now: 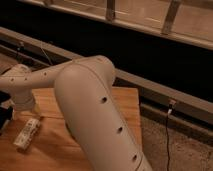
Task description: Place the bottle in the ceramic bowl
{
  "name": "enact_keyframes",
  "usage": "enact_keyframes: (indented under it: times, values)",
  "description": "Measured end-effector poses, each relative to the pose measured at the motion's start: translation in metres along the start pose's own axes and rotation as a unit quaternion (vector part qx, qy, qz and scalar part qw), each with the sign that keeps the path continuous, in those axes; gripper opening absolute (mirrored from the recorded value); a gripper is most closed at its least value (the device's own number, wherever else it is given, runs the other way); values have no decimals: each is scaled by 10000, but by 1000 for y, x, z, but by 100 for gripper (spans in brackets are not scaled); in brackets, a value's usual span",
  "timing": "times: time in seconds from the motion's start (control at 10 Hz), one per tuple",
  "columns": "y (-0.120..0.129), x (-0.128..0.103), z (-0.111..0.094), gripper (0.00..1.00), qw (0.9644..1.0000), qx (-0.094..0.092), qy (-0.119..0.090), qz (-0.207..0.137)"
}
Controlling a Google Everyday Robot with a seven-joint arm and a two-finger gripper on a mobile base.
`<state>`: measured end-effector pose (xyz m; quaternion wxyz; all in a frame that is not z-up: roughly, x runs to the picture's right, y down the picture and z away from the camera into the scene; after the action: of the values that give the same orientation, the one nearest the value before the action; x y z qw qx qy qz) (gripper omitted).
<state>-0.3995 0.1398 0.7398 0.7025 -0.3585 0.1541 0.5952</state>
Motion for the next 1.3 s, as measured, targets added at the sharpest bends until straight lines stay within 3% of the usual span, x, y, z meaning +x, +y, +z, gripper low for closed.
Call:
enact_keyframes:
  times: [0.5,0.9,1.3]
  values:
    - [7,-6,19,65,9997,90,242,11]
    - [-11,-17,40,65,9987,173,430,222]
    - [-12,-18,41,65,9987,163,423,231]
